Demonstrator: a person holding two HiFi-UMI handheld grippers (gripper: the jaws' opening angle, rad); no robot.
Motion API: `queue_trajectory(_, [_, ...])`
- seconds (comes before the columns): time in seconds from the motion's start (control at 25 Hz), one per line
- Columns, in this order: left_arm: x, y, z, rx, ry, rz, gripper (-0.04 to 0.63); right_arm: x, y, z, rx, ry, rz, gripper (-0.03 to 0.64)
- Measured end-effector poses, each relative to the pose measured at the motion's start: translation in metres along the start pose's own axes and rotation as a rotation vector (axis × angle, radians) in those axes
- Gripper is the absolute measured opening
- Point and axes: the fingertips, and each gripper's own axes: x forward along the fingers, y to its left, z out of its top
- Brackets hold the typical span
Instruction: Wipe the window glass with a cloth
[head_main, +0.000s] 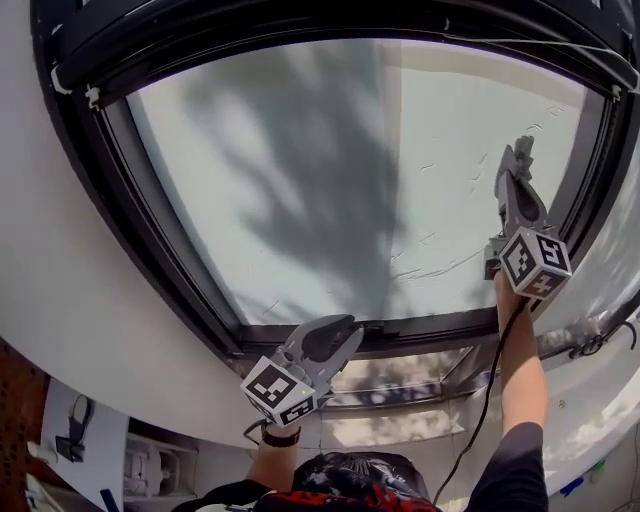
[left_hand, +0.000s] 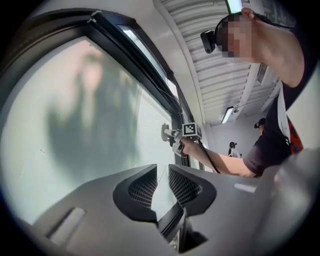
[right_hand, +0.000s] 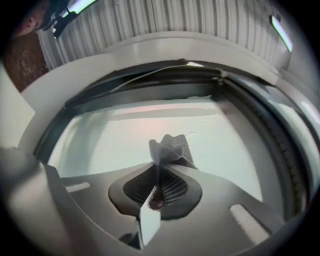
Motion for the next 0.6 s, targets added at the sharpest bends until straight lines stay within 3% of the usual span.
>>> queue_trajectory(0.12, [-0.026,0.016,0.003,0.015,-0.002,0.060,0.064,0.018,0.129,-0.003,0.085,-0.039,0.260,0.026])
queue_trajectory(0.24, [-0.074,0.044,0.006,0.028,-0.012,0.197,0.064,0.038,0.260,-0.023,0.172,-0.026,0.503,0.026])
queue_trajectory(0.48, [-0.167,0.073,0.019,0.044,-0.015,0.421,0.064,0.040,0.483,-0.072,0.284,0.092,0.878,0.026])
queue_trajectory(0.6, [-0.194,0.081,0.018,0.035,-0.023,0.476,0.064,0.027,0.550,-0.084,0.320,0.157,1.024,0.026])
